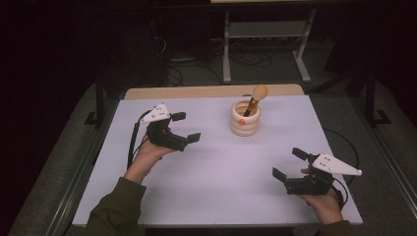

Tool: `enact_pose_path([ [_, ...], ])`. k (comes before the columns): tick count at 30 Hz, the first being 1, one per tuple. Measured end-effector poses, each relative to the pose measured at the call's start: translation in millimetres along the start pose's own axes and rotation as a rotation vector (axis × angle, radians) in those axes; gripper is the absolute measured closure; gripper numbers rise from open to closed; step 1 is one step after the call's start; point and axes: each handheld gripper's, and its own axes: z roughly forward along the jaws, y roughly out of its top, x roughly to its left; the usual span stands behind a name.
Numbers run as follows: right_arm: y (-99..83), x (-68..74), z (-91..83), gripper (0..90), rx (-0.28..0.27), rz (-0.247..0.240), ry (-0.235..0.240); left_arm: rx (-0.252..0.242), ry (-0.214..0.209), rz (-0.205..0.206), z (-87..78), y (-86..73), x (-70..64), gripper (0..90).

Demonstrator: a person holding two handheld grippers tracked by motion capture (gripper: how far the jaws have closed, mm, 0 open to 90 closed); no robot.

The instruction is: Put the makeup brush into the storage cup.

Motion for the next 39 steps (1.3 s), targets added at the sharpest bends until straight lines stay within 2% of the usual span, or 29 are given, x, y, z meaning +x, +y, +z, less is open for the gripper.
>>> enact_pose_path([
  [3,-0.1,0.1,0.2,0.0,0.001,-0.001,0.0,-0.013,0.004,-0.007,-5.1,-4.5,-3.3,0.9],
  [6,-0.4,0.1,0.3,0.0,0.003,0.001,-0.001,-0.014,0.013,0.009,-10.1,-7.6,-6.4,0.9],
  [11,-0.1,-0.2,0.1,0.0,0.001,-0.002,-0.002,-0.021,0.016,0.0,-17.9,-11.6,-10.2,0.9],
  [14,0.0,0.0,0.2,0.0,0.001,-0.003,-0.001,-0.021,0.034,0.011,-28.0,-19.1,-14.0,0.9],
  [20,-0.2,0.1,0.4,0.0,0.004,-0.006,0.0,-0.05,0.034,0.001,-41.6,-30.0,-16.6,0.9],
  [30,-0.2,0.7,0.9,0.0,0.006,-0.005,0.003,-0.059,0.057,-0.004,-60.6,-45.0,-19.9,0.9],
  [39,0.0,1.0,1.0,0.0,0.004,-0.004,0.002,-0.076,0.07,-0.025,-76.9,-60.1,-22.9,0.8],
])
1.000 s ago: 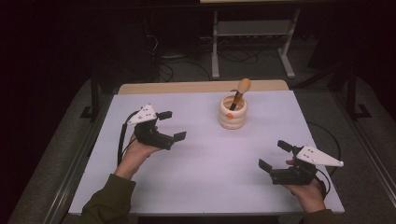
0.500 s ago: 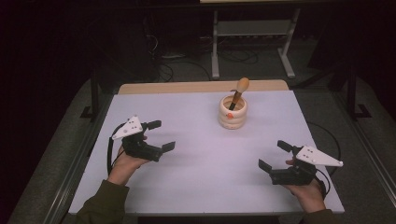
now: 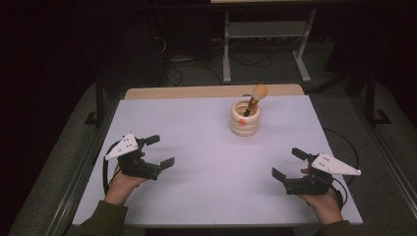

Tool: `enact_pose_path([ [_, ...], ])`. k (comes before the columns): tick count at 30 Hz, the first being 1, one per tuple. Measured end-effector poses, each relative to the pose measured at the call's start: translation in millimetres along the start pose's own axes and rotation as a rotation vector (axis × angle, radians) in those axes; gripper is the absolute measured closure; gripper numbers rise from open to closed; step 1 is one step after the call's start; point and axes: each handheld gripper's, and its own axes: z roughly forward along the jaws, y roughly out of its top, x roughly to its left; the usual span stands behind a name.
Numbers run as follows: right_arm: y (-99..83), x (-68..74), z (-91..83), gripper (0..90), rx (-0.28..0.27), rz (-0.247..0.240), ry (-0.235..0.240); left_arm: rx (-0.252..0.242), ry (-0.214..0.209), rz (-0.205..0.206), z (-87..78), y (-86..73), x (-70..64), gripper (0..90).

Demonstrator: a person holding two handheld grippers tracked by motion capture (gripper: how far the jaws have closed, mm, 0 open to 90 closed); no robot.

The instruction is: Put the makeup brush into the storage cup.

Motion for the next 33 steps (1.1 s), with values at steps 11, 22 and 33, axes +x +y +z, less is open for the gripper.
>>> enact_pose_path([
  [11,0.0,-0.1,-0.2,0.0,0.001,-0.001,-0.001,-0.018,0.025,-0.017,-23.4,-17.9,-3.1,0.9],
  [22,-0.6,0.1,0.5,0.0,0.006,-0.005,-0.004,-0.016,0.042,-0.036,-41.6,-31.5,-4.6,0.8],
  [33,-2.5,0.1,1.1,0.0,0.02,-0.01,-0.002,0.024,0.046,-0.054,-49.2,-50.9,-5.8,0.9],
])
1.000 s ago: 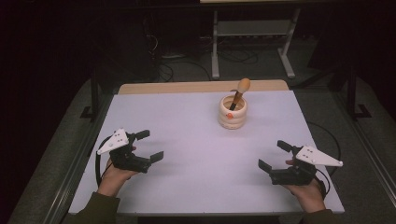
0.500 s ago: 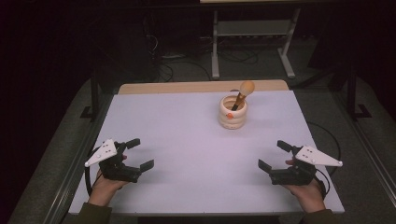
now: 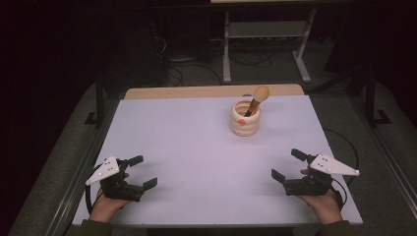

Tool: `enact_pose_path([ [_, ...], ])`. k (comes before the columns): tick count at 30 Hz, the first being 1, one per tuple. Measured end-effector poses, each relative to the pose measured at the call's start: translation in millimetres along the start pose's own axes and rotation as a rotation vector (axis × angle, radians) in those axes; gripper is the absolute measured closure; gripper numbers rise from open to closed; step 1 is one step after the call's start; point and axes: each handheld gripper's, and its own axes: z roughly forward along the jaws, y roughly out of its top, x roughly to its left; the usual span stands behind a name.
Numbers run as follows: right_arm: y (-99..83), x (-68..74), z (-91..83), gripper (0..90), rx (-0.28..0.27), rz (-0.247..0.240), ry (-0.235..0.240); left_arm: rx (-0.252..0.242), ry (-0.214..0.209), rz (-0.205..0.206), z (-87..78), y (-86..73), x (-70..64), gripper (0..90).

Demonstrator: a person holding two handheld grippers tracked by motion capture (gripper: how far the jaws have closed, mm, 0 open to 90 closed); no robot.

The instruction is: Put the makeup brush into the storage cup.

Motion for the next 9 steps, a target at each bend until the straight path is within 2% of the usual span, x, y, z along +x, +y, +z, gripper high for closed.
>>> enact_pose_path([
  [9,-1.4,-0.4,-0.4,0.0,0.01,-0.001,-0.001,-0.001,-0.007,-0.006,1.3,-1.7,2.0,0.9],
])
